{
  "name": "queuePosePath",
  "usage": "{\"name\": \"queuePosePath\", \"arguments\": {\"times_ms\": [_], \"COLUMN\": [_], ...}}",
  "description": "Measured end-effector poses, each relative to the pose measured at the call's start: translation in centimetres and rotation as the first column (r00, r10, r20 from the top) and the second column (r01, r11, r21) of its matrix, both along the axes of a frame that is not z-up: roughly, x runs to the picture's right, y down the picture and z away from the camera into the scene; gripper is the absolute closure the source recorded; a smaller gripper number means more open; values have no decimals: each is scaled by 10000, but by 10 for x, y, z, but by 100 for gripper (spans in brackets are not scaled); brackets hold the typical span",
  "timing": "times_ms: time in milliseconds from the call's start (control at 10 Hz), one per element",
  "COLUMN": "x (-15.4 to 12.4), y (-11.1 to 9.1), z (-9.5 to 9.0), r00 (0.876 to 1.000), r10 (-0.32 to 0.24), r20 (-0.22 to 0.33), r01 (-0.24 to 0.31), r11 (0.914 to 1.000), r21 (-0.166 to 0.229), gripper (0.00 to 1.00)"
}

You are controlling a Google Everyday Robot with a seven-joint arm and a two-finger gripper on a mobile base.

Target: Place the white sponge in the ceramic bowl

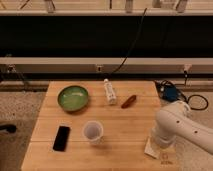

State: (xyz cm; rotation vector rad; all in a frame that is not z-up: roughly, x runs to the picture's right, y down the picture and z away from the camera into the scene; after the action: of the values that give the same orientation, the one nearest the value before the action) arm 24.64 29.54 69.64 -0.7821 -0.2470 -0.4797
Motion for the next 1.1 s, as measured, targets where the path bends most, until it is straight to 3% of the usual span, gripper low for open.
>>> {"name": "queuePosePath", "arguments": {"times_ms": [100, 200, 1100], "x": [1, 1, 13], "y": [4, 5, 7], "z": [8, 12, 32], "r00": [9997, 9992, 9946], "r10": [-20, -40, -96], "r20": [233, 400, 1032], "r01": [20, 40, 101], "r11": [10000, 10000, 9999], "r21": [3, -2, -39], "gripper": [22, 20, 20]}}
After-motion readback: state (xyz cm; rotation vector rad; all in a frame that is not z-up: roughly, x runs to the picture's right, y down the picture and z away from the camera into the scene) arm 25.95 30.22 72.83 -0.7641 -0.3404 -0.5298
